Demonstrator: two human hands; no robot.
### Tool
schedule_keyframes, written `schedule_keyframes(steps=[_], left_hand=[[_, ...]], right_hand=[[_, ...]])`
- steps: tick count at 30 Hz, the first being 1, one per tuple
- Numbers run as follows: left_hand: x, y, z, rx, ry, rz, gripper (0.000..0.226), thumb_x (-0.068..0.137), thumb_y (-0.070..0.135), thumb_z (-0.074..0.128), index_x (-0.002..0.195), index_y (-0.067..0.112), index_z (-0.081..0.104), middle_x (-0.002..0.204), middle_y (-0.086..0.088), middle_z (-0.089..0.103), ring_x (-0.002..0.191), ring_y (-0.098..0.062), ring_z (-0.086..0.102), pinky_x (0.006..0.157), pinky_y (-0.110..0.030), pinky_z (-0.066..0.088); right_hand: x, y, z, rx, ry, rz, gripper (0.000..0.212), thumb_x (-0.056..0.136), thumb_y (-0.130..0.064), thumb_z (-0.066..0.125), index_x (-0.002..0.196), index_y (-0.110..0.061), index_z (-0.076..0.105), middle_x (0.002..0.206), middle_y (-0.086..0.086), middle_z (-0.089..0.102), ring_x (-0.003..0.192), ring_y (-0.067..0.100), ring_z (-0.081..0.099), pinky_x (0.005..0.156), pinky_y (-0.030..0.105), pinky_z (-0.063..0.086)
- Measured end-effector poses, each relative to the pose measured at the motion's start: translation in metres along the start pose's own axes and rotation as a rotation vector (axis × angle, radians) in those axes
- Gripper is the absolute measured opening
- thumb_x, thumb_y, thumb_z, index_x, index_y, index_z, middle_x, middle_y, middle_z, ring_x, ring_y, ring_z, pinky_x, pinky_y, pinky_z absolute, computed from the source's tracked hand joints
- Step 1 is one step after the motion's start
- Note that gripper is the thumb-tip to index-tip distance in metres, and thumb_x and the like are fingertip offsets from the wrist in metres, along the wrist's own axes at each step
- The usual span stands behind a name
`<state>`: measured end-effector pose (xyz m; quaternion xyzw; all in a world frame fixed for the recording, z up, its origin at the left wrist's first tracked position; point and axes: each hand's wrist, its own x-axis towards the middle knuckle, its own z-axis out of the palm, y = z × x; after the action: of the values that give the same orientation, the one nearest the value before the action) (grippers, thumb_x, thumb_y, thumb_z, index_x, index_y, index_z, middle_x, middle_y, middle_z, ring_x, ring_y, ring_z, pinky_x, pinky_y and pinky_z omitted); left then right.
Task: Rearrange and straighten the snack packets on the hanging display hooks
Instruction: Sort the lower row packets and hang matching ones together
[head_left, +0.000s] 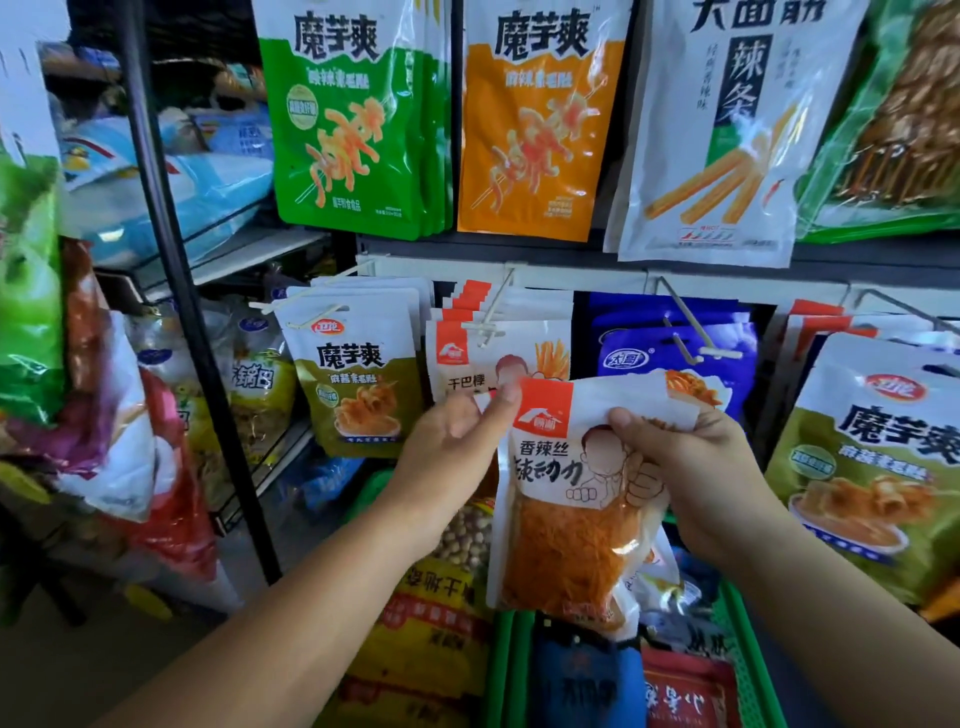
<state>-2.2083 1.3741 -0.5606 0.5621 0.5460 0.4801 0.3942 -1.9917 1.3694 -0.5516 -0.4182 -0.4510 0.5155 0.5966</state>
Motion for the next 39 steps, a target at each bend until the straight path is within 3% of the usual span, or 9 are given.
schedule_keyframes(steps=[5, 10, 17, 22, 26, 28, 31, 35, 39], left_hand=[[-0.019, 0.004, 0.037, -0.102, -0.063, 0.067, 0.015, 0.096, 0.033, 0.069, 0.108, 0.027, 0.074, 0.097, 0.018, 0.080, 0.087, 0.008, 0.072, 0.069, -0.005, 0.051], [-0.023, 0.005, 0.067, -0.155, -0.094, 0.115, 0.010, 0.097, 0.021, 0.068, 0.102, 0.025, 0.077, 0.097, 0.008, 0.082, 0.092, -0.009, 0.077, 0.081, -0.025, 0.062], [-0.030, 0.020, 0.114, -0.210, -0.158, 0.160, 0.016, 0.098, 0.020, 0.068, 0.093, 0.032, 0.077, 0.090, 0.013, 0.081, 0.080, 0.003, 0.073, 0.066, -0.007, 0.053], [-0.028, 0.030, 0.147, -0.235, -0.162, 0.226, 0.016, 0.100, 0.021, 0.063, 0.101, 0.029, 0.077, 0.098, 0.015, 0.081, 0.096, -0.003, 0.076, 0.084, -0.017, 0.058], [-0.027, 0.033, 0.165, -0.210, -0.162, 0.286, 0.017, 0.100, 0.023, 0.063, 0.102, 0.033, 0.076, 0.100, 0.018, 0.080, 0.097, -0.001, 0.075, 0.082, -0.011, 0.054], [-0.027, 0.034, 0.172, -0.219, -0.167, 0.274, 0.017, 0.100, 0.022, 0.063, 0.104, 0.030, 0.077, 0.099, 0.015, 0.081, 0.096, -0.005, 0.075, 0.080, -0.014, 0.057], [-0.029, 0.035, 0.181, -0.214, -0.201, 0.259, 0.018, 0.101, 0.022, 0.062, 0.106, 0.029, 0.077, 0.098, 0.012, 0.081, 0.094, -0.007, 0.076, 0.081, -0.021, 0.061], [-0.030, 0.034, 0.187, -0.197, -0.217, 0.248, 0.017, 0.100, 0.026, 0.062, 0.104, 0.032, 0.078, 0.095, 0.008, 0.082, 0.089, -0.014, 0.078, 0.080, -0.028, 0.062], [-0.029, 0.034, 0.189, -0.205, -0.208, 0.267, 0.020, 0.098, 0.032, 0.063, 0.099, 0.045, 0.078, 0.094, 0.003, 0.081, 0.085, -0.023, 0.074, 0.083, -0.039, 0.058]], right_hand=[[-0.010, -0.010, -0.024, 0.096, 0.007, 0.049, 0.022, 0.092, 0.011, 0.064, 0.112, 0.005, 0.072, 0.101, 0.026, 0.079, 0.087, 0.041, 0.079, 0.067, 0.045, 0.065], [-0.015, -0.019, -0.058, 0.054, 0.011, 0.008, 0.031, 0.085, 0.011, 0.070, 0.116, 0.004, 0.073, 0.110, 0.032, 0.076, 0.100, 0.051, 0.074, 0.088, 0.066, 0.059], [-0.025, -0.031, -0.099, -0.019, 0.129, 0.028, 0.032, 0.083, -0.005, 0.080, 0.110, 0.009, 0.072, 0.103, 0.031, 0.077, 0.098, 0.053, 0.074, 0.087, 0.062, 0.061], [-0.024, -0.056, -0.141, -0.272, 0.622, -0.207, 0.040, 0.089, -0.049, 0.076, 0.087, -0.010, 0.068, 0.087, 0.015, 0.073, 0.082, 0.026, 0.070, 0.080, 0.043, 0.056], [-0.013, -0.062, -0.186, -0.407, 0.920, -0.342, 0.051, 0.084, -0.040, 0.083, 0.121, -0.020, 0.054, 0.117, 0.001, 0.053, 0.104, 0.016, 0.055, 0.097, 0.036, 0.048], [-0.009, -0.064, -0.200, -0.422, 0.874, -0.323, 0.067, 0.083, -0.032, 0.087, 0.137, -0.020, 0.049, 0.131, 0.000, 0.048, 0.117, 0.013, 0.053, 0.100, 0.026, 0.045], [-0.008, -0.073, -0.216, -0.243, 0.730, -0.295, 0.073, 0.082, -0.014, 0.088, 0.141, -0.025, 0.046, 0.122, -0.009, 0.056, 0.106, -0.003, 0.059, 0.077, 0.004, 0.048], [-0.006, -0.073, -0.237, -0.319, 0.640, -0.256, 0.080, 0.074, -0.013, 0.093, 0.142, -0.022, 0.053, 0.128, 0.001, 0.066, 0.117, 0.017, 0.066, 0.094, 0.033, 0.058], [0.003, -0.071, -0.245, -0.267, 0.624, -0.217, 0.054, 0.085, -0.014, 0.086, 0.133, -0.015, 0.064, 0.116, 0.006, 0.072, 0.105, 0.022, 0.073, 0.089, 0.036, 0.061]])
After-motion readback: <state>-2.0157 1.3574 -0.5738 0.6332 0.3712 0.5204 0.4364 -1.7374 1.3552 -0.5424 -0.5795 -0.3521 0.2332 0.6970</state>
